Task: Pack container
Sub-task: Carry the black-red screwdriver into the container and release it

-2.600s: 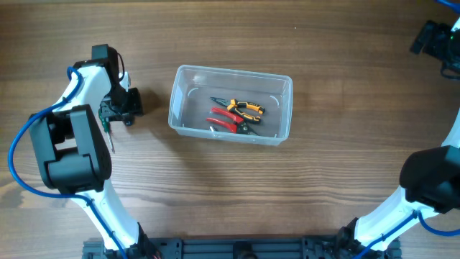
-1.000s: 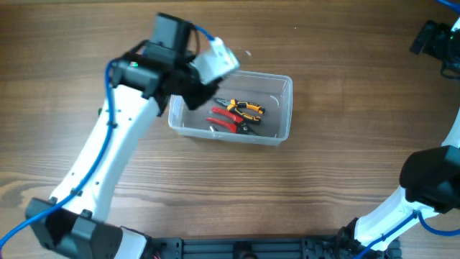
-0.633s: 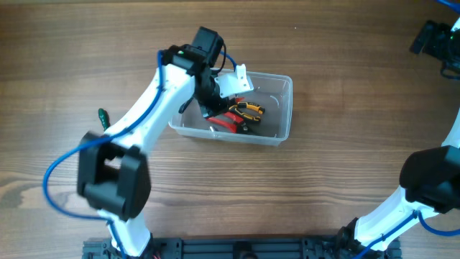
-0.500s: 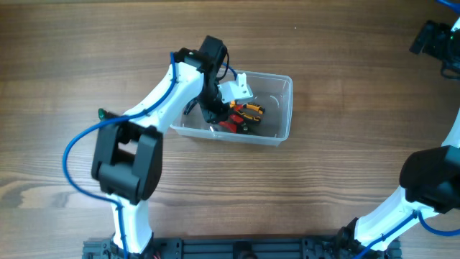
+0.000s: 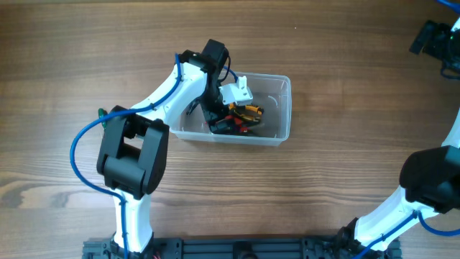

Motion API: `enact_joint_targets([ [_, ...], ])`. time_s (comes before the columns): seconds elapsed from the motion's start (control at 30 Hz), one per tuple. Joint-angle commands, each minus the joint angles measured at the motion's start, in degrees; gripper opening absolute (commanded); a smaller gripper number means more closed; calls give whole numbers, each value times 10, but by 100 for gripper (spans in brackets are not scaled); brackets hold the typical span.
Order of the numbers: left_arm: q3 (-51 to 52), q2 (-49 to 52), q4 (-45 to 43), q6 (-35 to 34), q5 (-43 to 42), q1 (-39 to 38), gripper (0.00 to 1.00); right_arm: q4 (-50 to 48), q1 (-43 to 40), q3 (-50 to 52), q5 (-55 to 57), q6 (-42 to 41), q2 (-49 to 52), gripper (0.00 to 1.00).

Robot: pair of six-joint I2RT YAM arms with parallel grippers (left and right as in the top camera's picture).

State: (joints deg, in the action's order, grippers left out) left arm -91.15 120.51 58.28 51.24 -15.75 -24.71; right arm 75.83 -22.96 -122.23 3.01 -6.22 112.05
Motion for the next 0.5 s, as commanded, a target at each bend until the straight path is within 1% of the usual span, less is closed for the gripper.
enact_joint_targets([
  [0.0,-63,-78,0,-19,4,7,100,-1,2,-3,-5,-2,-4,100],
  [0.07,-99,-105,-2,-48,4,19,100,-1,2,-3,-5,-2,-4,100],
  [0.13,-132,-132,-2,-98,5,37,100,-1,2,-3,-5,-2,-4,100],
  [0.2,-155,-155,-7,-191,31,62,100,-1,2,-3,-5,-2,-4,100],
  [0.23,-158,-170,-10,-269,63,83,100,-1,2,-3,-5,-2,-4,100],
  [0.27,-158,-178,-8,-319,83,99,100,-1,2,-3,-5,-2,-4,100],
  [0.3,-158,-186,2,-383,109,122,100,-1,2,-3,-5,-2,-4,100],
  [0.33,-158,-189,16,-420,120,141,100,-1,2,-3,-5,-2,-4,100],
  [0.4,-158,-190,51,-465,120,183,97,-1,2,-3,-5,-2,-4,100],
  [0.43,-158,-188,74,-477,120,211,92,-1,2,-3,-5,-2,-4,100],
  [0.47,-158,-184,96,-477,120,237,85,-1,2,-3,-5,-2,-4,100],
])
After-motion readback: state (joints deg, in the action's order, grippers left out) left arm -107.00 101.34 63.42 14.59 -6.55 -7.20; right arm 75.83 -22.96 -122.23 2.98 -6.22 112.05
